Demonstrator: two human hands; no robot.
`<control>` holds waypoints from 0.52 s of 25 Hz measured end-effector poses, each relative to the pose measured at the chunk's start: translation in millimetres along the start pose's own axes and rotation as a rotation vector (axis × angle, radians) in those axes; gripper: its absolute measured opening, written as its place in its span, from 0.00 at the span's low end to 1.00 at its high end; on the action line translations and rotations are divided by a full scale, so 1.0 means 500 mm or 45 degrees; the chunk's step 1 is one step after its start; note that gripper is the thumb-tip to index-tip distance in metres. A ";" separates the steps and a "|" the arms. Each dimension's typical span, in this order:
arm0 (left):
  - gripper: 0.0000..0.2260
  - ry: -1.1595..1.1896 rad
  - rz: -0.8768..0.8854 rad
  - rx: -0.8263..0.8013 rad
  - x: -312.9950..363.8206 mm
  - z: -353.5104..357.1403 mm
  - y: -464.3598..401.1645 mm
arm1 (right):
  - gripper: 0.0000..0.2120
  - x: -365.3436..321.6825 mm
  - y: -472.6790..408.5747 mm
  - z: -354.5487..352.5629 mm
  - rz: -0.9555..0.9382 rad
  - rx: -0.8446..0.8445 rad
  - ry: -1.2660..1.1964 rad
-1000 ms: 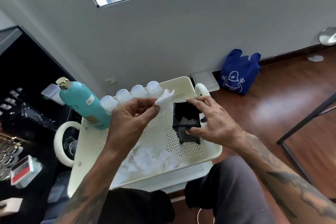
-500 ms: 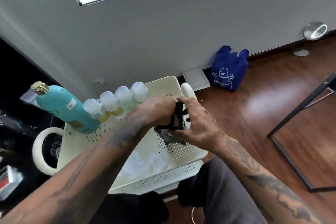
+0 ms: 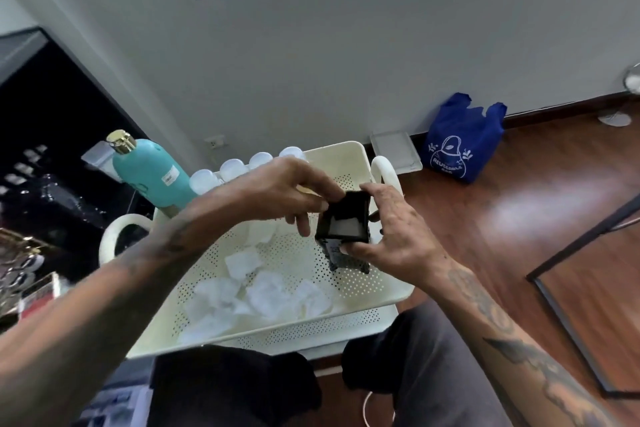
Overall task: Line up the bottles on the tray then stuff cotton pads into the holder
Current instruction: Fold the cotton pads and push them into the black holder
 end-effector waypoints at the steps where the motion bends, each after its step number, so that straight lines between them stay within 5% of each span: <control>1: 0.08 0.115 0.010 0.234 -0.036 -0.025 0.039 | 0.45 -0.005 0.005 -0.002 0.026 -0.032 0.026; 4: 0.05 0.059 -0.241 0.348 -0.192 0.030 0.156 | 0.42 -0.052 0.050 -0.029 -0.050 0.116 0.159; 7: 0.11 0.023 -0.490 0.161 -0.314 0.136 0.210 | 0.18 -0.142 0.098 -0.052 -0.295 0.410 0.017; 11: 0.07 0.216 -0.551 0.379 -0.370 0.162 0.221 | 0.13 -0.153 0.088 0.135 -0.040 -0.410 0.406; 13: 0.06 0.250 -0.527 0.401 -0.375 0.166 0.222 | 0.11 -0.131 0.083 0.203 0.111 -0.600 0.607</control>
Point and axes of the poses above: each hand's wrist, its own y-axis away from the middle knuckle, its own z-axis out of the palm, x = y × z, the point moved 7 cm from there along -y, towards the middle knuckle, and after that the axes turned 9 degrees about x, right-handed, at the moved point
